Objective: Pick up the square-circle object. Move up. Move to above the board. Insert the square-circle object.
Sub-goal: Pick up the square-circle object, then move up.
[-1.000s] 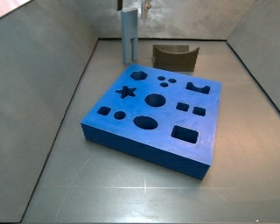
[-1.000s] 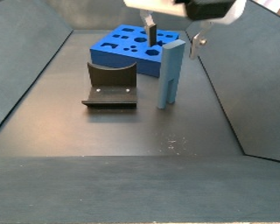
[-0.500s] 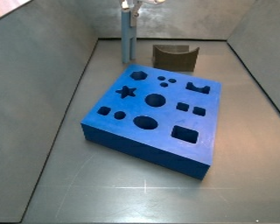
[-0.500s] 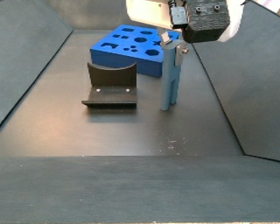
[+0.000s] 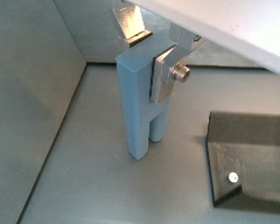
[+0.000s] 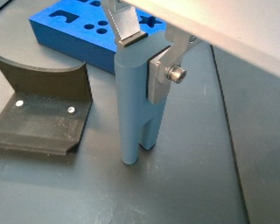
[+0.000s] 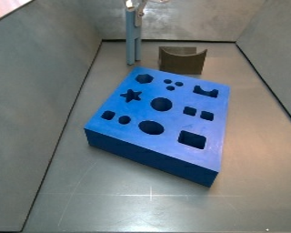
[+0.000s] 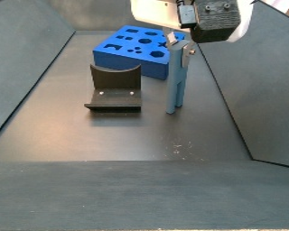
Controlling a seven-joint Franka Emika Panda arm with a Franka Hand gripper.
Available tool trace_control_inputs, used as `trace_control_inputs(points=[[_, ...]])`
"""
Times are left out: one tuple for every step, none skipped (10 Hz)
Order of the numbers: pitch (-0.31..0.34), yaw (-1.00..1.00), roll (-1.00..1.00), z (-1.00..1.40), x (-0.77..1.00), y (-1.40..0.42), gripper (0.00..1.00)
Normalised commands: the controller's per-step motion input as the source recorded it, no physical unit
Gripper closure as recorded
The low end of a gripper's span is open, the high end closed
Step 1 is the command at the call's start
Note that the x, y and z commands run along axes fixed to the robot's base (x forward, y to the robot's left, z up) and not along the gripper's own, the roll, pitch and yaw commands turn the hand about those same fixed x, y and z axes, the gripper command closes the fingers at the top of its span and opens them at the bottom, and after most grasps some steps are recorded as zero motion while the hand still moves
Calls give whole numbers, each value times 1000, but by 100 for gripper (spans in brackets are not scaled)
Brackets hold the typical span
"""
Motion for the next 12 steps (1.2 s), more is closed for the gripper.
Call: trace_control_inputs(points=[[0,0,0,0,0,0,100],[0,0,0,0,0,0,100],[0,0,0,0,0,0,100],[0,0,0,0,0,0,100],[0,0,0,0,0,0,100],[0,0,0,0,0,0,100],[0,0,0,0,0,0,100],[0,0,0,833,0,0,100],[-2,4,-1,804,16,-42,100],[18,8,-3,643,9,-36,100],[28,12,-3,539,8,-26,100],[54,14,-4,256,15,-15,100]])
